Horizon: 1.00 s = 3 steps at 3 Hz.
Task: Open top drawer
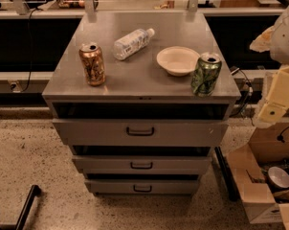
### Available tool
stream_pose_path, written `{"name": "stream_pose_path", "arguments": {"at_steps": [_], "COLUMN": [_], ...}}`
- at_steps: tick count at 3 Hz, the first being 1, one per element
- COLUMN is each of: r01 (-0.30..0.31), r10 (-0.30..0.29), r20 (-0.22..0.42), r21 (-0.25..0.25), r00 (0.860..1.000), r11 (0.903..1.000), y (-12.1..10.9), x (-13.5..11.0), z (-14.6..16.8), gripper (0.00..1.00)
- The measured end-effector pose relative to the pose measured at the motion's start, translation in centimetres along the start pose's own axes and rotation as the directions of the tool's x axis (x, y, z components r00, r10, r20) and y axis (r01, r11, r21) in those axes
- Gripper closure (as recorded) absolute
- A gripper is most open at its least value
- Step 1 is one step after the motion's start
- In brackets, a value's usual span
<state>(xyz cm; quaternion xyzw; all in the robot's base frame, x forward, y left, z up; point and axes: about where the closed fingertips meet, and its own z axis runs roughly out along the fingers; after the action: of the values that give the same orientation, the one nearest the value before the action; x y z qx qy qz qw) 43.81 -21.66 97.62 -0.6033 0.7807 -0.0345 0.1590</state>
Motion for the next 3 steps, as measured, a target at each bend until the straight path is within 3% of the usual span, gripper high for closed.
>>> {"name": "stream_pose_path", "arguments": {"at_steps": [1,2,3], "r01": [0.0,-0.006,0.045], "r10": [0.0,0.006,-0.048], "r20": [0.0,0.015,0.078], "r21": [0.0,0.018,0.047], "r00": [1.0,1.0,0.996], "r11": [1.0,0.9998,0.9979], "y": [0.0,-0.2,2.5], "x": [0.0,-0.1,-1.5], "z": [0.0,1.9,4.5], "gripper": [0.0,0.0,0.0]}}
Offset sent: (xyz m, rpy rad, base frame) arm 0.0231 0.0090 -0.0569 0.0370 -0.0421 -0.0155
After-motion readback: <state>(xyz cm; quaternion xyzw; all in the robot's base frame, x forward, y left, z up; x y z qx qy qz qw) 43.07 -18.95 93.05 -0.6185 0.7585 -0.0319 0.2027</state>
